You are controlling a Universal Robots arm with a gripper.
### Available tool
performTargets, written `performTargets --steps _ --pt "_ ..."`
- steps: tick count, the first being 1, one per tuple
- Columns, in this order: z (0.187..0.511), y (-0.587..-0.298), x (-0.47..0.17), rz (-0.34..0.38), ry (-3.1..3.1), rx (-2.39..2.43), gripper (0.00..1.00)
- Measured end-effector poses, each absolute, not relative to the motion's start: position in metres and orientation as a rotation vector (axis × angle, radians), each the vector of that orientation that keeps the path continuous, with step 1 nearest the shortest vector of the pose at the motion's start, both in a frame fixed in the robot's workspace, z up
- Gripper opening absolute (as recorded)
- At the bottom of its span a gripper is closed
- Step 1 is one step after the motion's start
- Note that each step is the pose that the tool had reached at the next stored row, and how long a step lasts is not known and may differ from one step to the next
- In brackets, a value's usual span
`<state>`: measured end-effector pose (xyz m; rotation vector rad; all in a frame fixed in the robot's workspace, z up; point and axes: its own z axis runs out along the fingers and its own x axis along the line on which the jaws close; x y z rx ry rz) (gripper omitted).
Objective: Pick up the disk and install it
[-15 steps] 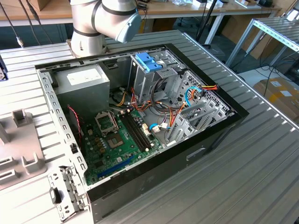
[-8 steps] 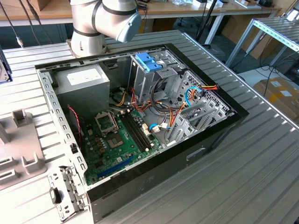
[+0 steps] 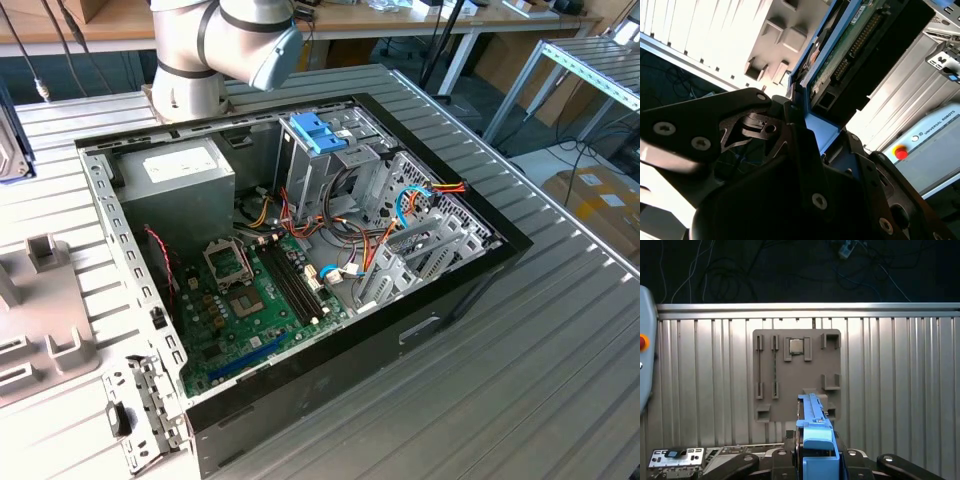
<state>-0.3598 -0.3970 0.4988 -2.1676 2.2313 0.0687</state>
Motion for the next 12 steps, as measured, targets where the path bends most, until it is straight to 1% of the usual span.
performTargets --steps 12 --pt "0.498 -0.403 -0.348 0.069 2.232 -2.168 0.37"
